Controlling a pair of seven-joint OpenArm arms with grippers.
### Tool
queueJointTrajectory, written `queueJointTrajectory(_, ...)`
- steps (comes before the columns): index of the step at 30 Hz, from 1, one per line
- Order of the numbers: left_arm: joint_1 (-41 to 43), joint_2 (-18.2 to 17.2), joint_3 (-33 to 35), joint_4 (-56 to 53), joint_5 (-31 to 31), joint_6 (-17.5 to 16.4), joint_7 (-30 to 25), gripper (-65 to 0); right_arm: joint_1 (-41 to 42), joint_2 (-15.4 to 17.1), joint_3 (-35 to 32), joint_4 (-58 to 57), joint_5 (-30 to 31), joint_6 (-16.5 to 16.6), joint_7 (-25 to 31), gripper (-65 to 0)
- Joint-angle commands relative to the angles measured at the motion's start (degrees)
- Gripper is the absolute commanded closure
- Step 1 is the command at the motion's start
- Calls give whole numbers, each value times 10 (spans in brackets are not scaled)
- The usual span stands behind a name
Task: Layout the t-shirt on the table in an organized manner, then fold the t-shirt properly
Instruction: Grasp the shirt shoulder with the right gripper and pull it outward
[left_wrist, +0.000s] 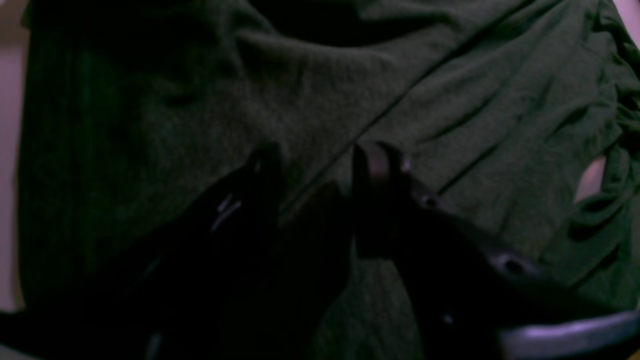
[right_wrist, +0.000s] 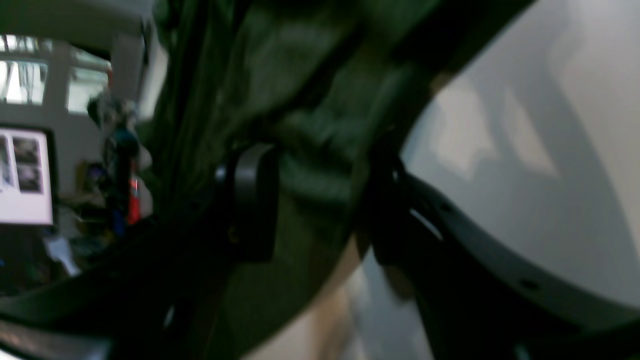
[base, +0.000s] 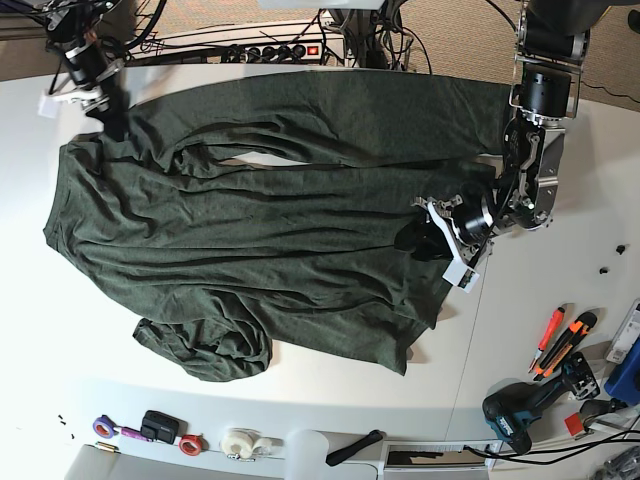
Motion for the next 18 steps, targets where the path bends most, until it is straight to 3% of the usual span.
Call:
queueJointTrajectory(1,-11,-5,-4,9,-6,-3,-4,-249,-23,-6,6,17,-70,-19,-53,-305)
queueJointTrajectory(6,-11,-5,-4,9,-7,-3,-4,-249,-62,-9,14,121,-133,-35,-38,-305)
queueJointTrajectory(18,-11,-5,-4,9,-30,-4,-4,-249,-49,-9,13,129,-149,-46,-12,-305)
